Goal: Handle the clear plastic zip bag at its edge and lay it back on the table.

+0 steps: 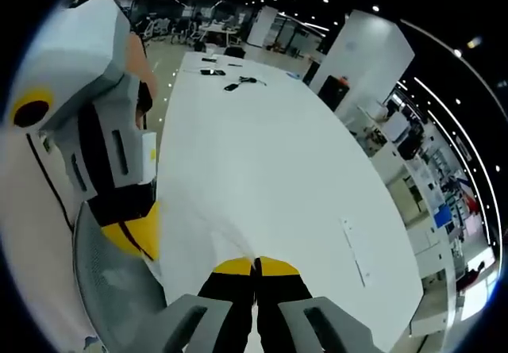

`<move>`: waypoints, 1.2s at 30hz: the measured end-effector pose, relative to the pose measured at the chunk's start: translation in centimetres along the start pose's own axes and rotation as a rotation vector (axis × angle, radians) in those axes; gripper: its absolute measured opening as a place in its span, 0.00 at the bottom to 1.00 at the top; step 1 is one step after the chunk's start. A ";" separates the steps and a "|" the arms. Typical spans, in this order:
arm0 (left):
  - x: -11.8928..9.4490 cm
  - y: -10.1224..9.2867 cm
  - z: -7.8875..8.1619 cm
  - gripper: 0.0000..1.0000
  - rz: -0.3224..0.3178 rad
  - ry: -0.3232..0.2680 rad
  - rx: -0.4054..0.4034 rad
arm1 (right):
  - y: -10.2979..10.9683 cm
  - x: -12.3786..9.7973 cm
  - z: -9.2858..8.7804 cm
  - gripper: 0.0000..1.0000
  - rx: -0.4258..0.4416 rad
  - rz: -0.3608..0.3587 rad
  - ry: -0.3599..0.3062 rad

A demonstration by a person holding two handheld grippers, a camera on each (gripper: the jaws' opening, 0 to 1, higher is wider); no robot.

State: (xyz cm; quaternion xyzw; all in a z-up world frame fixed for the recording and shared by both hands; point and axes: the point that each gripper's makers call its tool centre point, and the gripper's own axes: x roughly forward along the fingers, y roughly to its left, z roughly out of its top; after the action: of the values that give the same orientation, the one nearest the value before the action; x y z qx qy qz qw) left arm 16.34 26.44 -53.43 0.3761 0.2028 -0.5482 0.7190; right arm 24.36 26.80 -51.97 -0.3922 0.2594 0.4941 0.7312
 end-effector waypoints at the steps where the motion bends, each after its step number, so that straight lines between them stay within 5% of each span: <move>1: -0.1 0.2 0.0 0.00 0.007 -0.002 -0.001 | 0.0 0.0 0.0 0.00 -0.002 -0.002 0.001; 20: -0.9 2.0 0.0 0.00 0.072 -0.006 -0.008 | 0.2 -0.1 0.5 0.00 0.000 0.000 -0.007; 30: -0.8 3.0 0.1 0.11 0.127 0.008 0.031 | 0.5 -0.3 0.8 0.00 0.000 0.006 -0.005; 36: -0.3 1.9 0.0 0.00 0.081 0.028 0.043 | 0.4 -0.6 1.2 0.00 0.006 0.004 -0.011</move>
State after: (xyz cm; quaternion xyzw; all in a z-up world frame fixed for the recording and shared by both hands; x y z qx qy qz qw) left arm 18.06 26.85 -52.63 0.4068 0.1856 -0.5177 0.7294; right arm 23.71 27.57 -50.99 -0.3868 0.2578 0.4967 0.7329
